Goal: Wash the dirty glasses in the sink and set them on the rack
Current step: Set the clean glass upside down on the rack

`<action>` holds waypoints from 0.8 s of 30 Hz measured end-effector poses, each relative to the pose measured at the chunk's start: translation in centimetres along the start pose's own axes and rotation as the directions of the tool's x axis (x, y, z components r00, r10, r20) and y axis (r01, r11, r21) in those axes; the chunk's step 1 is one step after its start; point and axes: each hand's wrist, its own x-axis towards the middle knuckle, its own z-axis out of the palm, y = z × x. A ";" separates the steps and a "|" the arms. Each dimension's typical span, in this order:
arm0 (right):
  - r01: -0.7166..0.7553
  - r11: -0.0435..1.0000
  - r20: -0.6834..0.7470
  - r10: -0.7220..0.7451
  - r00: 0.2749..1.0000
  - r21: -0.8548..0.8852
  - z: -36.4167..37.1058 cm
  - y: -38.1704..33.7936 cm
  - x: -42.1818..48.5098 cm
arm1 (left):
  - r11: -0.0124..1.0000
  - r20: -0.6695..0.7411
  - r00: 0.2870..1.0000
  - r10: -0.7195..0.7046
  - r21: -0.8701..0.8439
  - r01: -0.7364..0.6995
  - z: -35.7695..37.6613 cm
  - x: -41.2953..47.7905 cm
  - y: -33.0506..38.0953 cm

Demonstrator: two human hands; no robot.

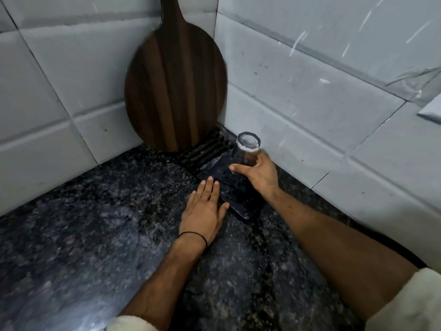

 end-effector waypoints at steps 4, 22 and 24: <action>0.020 0.997 0.026 -0.018 1.000 -0.068 -0.3 -0.4 -0.3 | 0.999 0.008 1.000 -0.002 -0.050 0.002 -0.2 0.0 0.0; 0.113 0.967 0.216 -0.063 0.974 -0.229 -12.2 -3.2 -13.8 | 0.903 -0.037 0.988 -0.151 -0.411 0.123 -5.4 -7.6 4.7; 0.170 0.959 0.228 -0.117 0.967 -0.228 -14.3 -3.5 -17.3 | 0.886 -0.047 0.989 -0.139 -0.453 0.103 -5.4 -10.2 6.4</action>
